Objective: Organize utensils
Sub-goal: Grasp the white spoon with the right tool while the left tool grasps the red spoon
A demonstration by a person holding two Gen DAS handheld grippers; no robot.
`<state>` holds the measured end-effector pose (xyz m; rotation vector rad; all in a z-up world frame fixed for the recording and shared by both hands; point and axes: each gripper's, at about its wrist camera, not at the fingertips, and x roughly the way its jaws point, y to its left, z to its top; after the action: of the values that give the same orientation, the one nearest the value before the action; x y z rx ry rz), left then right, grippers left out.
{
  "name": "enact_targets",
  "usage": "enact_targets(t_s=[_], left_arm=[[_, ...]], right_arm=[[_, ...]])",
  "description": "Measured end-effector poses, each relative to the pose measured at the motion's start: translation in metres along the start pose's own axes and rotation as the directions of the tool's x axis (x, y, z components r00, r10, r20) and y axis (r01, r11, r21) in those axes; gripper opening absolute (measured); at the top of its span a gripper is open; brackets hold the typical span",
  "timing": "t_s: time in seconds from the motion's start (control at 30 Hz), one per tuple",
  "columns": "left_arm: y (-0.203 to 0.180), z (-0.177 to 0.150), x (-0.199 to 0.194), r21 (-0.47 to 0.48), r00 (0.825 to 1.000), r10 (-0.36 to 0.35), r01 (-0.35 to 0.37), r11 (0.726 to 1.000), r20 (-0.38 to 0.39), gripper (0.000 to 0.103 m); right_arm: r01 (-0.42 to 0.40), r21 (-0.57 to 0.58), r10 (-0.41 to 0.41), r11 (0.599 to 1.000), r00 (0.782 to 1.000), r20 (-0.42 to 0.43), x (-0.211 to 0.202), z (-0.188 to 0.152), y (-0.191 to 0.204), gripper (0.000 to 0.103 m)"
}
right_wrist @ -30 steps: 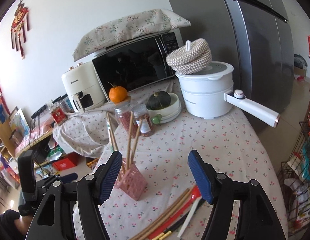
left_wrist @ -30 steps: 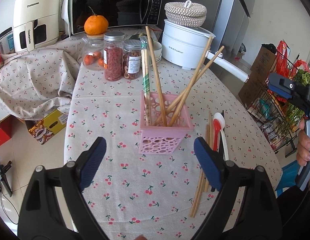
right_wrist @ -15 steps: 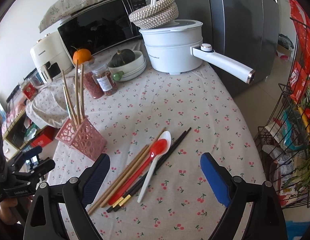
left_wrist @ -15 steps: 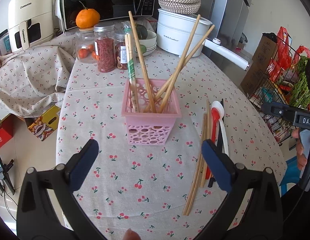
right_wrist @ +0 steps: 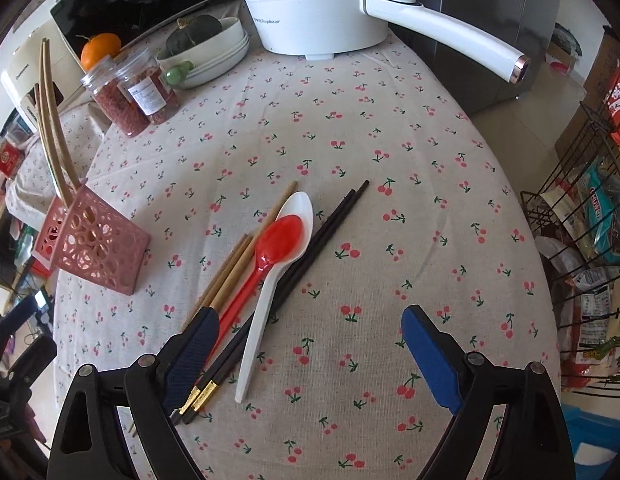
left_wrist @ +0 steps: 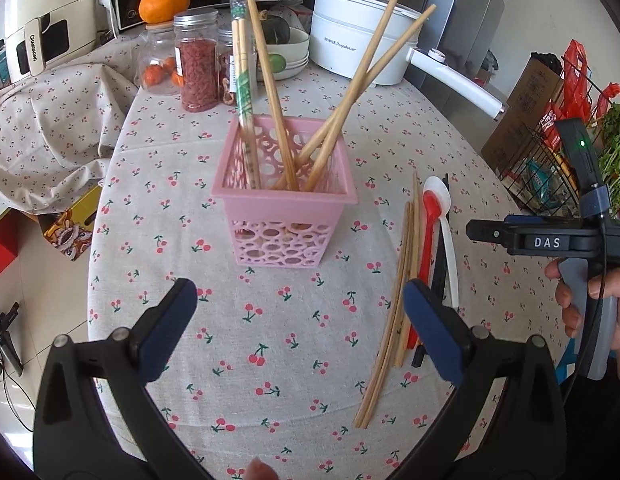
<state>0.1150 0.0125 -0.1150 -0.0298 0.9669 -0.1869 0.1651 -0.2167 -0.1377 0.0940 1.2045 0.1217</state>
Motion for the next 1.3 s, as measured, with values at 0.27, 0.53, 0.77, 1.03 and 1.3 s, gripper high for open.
enact_targets(t_s=[0.27,0.53,0.77,1.03,1.3], left_arm=[[-0.010,-0.001,0.011,0.044,0.999,-0.007,0.009,0.999,-0.041,0.102],[-0.026,-0.006,0.012,0.119,0.999,-0.005,0.009,0.993,-0.036,0.102],[-0.056,-0.010,0.012,0.179,0.996,-0.070,0.079,0.981,-0.057,0.102],[-0.103,-0.003,0.033,0.281,0.989,-0.064,0.100,0.955,-0.134,0.102],[-0.168,0.017,0.065,0.431,0.975,-0.021,0.117,0.895,-0.221,0.102]], right_arm=[[0.060,-0.023,-0.061,0.998,0.996,-0.070,0.043,0.013,0.007,0.076],[0.057,-0.033,-0.058,0.998,0.996,-0.060,0.048,0.018,0.010,0.025],[0.001,0.012,0.000,1.000,0.997,-0.072,0.033,0.011,-0.017,0.009],[-0.039,0.077,0.045,0.996,0.996,-0.076,0.010,0.001,-0.062,0.009],[0.014,0.138,-0.005,0.990,0.998,-0.060,-0.006,0.002,-0.102,0.009]])
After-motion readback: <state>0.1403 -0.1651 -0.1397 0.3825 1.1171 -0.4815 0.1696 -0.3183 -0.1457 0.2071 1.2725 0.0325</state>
